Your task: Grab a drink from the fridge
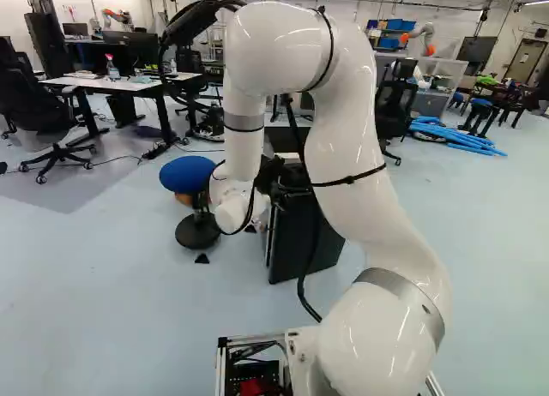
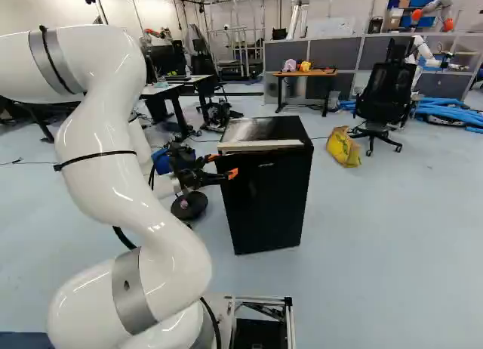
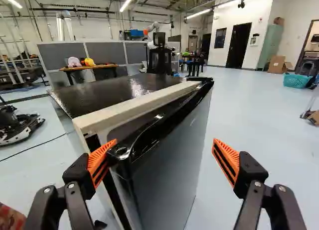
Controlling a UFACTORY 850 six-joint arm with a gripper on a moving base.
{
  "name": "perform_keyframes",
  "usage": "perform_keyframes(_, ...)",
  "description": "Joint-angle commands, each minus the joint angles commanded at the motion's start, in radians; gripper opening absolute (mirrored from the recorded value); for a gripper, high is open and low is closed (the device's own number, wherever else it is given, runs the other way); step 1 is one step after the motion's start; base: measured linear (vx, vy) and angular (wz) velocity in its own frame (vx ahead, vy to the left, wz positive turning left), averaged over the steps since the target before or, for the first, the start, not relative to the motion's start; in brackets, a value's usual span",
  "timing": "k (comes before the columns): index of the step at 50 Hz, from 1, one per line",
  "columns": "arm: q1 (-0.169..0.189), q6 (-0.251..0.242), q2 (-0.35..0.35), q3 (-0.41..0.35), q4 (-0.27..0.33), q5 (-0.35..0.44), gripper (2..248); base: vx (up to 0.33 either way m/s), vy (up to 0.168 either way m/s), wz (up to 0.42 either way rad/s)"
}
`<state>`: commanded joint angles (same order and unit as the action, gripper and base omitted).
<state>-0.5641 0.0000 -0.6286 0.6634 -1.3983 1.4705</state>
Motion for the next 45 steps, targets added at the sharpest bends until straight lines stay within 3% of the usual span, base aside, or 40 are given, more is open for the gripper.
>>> perform_keyframes(22,-0.006,0.0,0.007,-0.016,-0.06,0.006,247,0.0,0.0,0.0)
perform_keyframes(45,-0.047,0.0,0.047,-0.111,-0.147,0.006,247,0.0,0.0,0.0)
